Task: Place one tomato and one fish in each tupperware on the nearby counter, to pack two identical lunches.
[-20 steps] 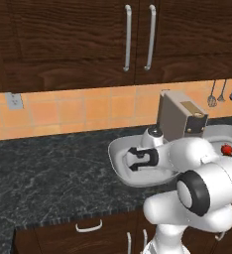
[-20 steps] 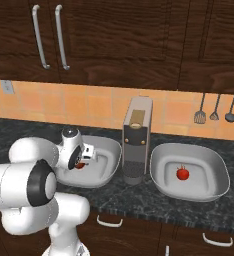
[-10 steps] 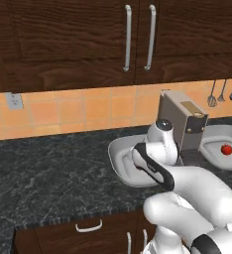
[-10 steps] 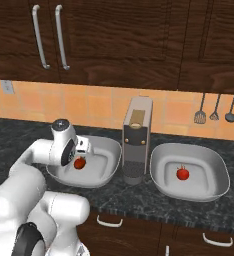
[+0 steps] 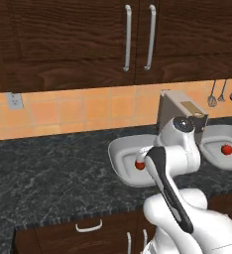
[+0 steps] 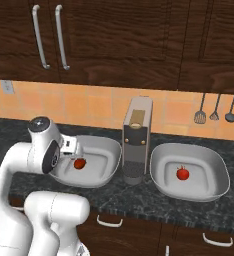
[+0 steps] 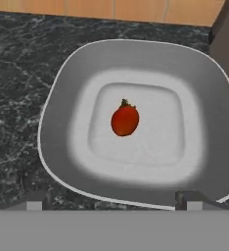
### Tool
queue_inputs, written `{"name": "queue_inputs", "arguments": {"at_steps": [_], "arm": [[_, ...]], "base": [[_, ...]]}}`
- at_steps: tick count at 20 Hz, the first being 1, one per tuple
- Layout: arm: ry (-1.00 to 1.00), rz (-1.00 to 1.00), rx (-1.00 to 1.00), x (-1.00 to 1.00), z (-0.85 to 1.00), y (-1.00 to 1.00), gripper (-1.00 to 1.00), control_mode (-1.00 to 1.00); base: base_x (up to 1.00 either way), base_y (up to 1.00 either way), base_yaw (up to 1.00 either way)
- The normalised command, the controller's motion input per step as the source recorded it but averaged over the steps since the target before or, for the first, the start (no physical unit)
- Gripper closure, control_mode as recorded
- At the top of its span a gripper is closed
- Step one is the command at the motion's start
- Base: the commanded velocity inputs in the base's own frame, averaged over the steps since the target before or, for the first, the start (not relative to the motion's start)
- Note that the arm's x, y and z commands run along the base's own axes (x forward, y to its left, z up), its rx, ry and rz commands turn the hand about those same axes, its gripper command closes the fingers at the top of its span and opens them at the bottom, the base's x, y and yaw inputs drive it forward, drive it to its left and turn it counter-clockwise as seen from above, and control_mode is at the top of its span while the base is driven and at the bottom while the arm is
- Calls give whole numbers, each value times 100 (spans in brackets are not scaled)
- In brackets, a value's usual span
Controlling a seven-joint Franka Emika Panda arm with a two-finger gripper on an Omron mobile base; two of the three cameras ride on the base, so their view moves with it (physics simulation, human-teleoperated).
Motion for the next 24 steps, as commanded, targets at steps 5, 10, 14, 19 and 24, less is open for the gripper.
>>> {"name": "queue_inputs", "arguments": {"at_steps": [5, 10, 14, 19, 24], "arm": [[0, 0, 0, -84, 95, -6, -100, -100], [-13, -2, 5, -98, 9, -29, -100, -100], [-3, -1, 7, -59, -15, -17, -100, -100], [-2, 0, 3, -38, -8, -1, -100, 100], [0, 0, 0, 0, 0, 0, -100, 100]], "base": [[0, 0, 0], [0, 0, 0], [0, 0, 0], [-33, 0, 0], [-100, -5, 0]]}}
